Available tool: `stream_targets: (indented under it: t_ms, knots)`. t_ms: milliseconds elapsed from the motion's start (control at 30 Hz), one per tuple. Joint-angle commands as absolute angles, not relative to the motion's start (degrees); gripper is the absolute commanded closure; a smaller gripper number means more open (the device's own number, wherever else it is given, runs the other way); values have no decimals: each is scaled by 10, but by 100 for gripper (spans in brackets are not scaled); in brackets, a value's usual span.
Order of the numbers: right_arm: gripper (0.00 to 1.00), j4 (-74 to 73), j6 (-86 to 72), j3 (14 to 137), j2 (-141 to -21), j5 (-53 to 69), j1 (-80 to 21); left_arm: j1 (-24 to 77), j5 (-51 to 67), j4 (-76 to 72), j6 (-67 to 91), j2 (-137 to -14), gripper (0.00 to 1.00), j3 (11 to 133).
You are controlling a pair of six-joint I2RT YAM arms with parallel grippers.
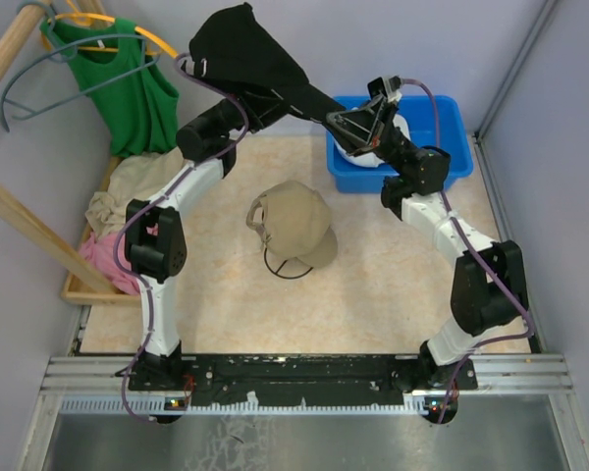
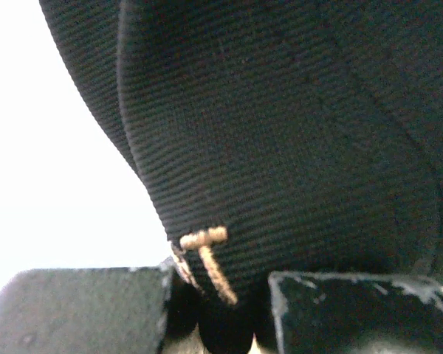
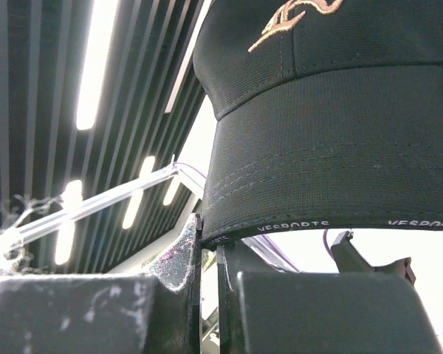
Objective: Stack the hats
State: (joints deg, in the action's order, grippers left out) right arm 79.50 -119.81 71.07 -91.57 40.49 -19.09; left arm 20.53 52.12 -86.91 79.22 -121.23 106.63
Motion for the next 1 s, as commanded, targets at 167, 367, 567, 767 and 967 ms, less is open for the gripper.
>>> stream_targets:
  t_ms: [167, 367, 567, 767, 967]
  knots:
    - [100, 771, -1313, 755, -928, 388, -185, 214, 534, -877, 769, -1197, 52, 1053]
    - [100, 771, -1284, 772, -931, 387, -184, 202, 510, -873, 777, -1182, 1, 1004]
    - [100, 721, -1221, 835, -958, 412, -160, 193, 473, -912, 836, -1160, 1, 934]
    - [100, 631, -1128, 918, -979, 455, -126, 192, 446, -951, 883, -1120, 1, 864]
    - [100, 616, -1100, 939, -992, 467, -118, 191, 440, -946, 880, -1076, 1, 811]
